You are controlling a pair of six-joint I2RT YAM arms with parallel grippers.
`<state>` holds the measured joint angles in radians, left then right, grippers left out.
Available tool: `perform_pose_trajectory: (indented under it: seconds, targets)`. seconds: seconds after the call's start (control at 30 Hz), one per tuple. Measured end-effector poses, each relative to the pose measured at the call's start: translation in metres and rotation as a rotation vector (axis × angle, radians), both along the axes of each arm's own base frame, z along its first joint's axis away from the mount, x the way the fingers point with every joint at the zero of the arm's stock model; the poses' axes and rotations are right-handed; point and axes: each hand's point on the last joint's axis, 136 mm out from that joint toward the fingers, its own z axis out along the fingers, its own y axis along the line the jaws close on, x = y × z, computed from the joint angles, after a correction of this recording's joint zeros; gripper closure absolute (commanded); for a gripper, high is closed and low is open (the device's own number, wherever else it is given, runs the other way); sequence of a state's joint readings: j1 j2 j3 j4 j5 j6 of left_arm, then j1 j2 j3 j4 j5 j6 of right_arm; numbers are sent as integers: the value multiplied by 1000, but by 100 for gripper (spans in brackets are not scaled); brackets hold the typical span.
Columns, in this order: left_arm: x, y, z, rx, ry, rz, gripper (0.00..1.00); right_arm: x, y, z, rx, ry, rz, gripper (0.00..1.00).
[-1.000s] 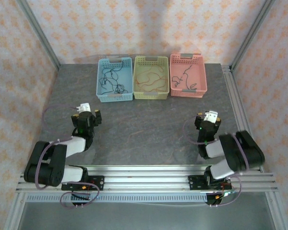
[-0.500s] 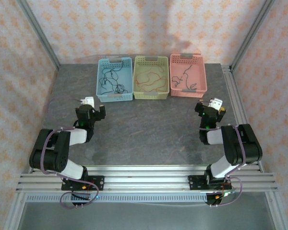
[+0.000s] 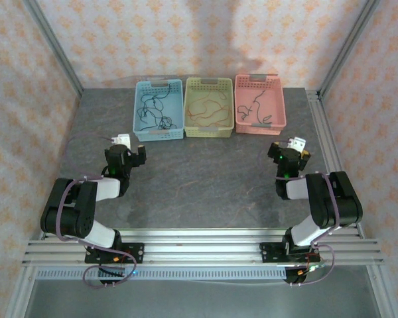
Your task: Untangle the cables
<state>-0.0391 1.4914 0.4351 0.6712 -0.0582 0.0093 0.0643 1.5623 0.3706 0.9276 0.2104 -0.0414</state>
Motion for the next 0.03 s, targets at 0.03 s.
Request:
perform_pose_trajectory:
  seconds: [0.03]
  targets:
    - [0, 0, 0, 0, 0, 0, 0, 0, 0, 0, 1, 0, 0, 1]
